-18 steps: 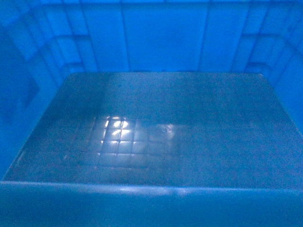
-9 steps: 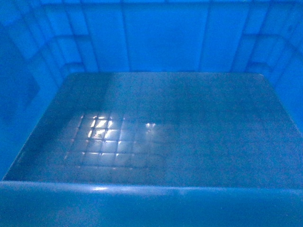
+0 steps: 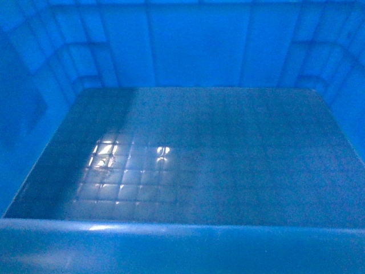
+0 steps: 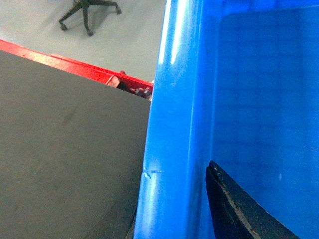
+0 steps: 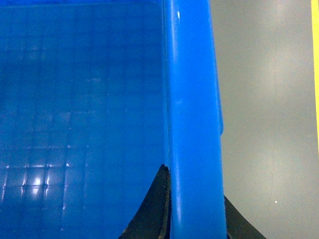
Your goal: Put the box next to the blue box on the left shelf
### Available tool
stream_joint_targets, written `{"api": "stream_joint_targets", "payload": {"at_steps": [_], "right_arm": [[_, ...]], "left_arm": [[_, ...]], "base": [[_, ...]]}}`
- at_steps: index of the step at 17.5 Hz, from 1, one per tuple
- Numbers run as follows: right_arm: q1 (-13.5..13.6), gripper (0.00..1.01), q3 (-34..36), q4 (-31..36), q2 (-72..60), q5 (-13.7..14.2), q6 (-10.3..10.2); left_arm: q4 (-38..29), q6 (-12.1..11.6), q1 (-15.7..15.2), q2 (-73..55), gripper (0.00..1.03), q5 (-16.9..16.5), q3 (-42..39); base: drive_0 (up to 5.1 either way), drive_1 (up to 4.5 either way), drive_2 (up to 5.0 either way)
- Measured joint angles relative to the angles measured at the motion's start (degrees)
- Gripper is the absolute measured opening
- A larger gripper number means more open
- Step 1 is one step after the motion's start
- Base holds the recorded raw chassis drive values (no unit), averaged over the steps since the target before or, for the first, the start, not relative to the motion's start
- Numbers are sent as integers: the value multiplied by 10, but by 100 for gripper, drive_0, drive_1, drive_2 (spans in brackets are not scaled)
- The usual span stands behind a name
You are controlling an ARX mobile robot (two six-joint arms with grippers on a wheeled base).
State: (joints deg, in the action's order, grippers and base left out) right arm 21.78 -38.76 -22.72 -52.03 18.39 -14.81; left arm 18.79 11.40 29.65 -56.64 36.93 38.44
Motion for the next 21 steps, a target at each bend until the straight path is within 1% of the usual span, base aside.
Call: {"api": "stream_joint_targets", "payload": {"at_steps": [17,21], "right_arm": [[0,9,0,0,0,0,0],[0,9,0,-1,0,1,0]], "left_arm": [[-1,0,0,0,31,0,0],[0,0,2,-2,31,1,0]], "base": [[-156,-156,-156],[0,0,0]]}}
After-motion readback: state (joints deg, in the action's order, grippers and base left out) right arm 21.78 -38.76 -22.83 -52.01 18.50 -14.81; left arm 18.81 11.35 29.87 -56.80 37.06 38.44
